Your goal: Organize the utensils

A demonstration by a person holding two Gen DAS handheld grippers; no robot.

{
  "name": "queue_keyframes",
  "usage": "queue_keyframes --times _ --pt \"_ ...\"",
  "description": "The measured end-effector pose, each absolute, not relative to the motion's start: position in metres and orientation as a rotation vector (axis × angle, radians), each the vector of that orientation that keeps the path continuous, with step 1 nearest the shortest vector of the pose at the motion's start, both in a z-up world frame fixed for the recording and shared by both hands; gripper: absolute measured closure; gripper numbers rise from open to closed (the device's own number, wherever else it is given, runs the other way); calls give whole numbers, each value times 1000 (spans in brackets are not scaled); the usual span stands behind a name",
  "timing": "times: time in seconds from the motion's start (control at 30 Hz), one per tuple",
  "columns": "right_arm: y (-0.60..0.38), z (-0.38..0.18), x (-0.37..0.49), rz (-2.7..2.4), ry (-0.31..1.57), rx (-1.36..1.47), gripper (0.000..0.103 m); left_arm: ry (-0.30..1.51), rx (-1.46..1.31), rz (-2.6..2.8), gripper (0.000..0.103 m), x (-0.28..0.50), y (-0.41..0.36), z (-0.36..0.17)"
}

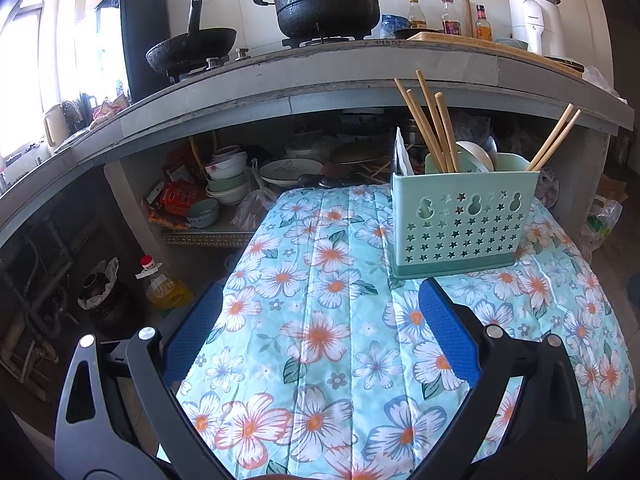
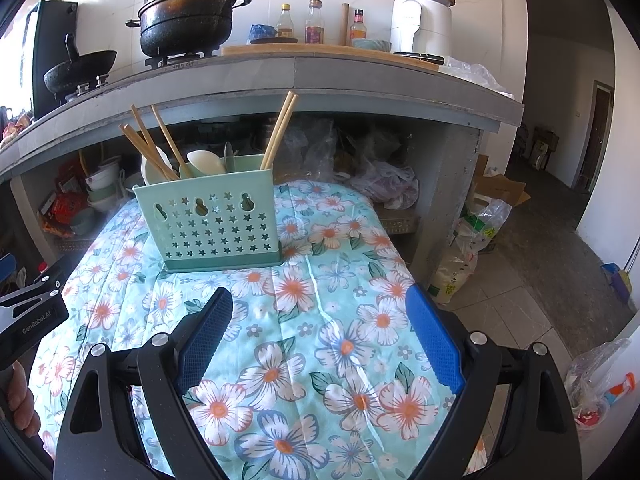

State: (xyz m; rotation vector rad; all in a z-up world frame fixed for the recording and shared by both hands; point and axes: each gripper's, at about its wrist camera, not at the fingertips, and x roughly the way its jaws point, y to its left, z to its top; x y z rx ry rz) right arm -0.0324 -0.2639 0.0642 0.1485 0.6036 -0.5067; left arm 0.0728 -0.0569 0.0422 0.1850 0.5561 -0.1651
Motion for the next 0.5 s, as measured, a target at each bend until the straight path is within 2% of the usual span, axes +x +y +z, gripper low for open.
queue_keyframes --times 0.5 --pt "-264 64 -32 -504 605 149 17 554 185 -157 9 74 -55 42"
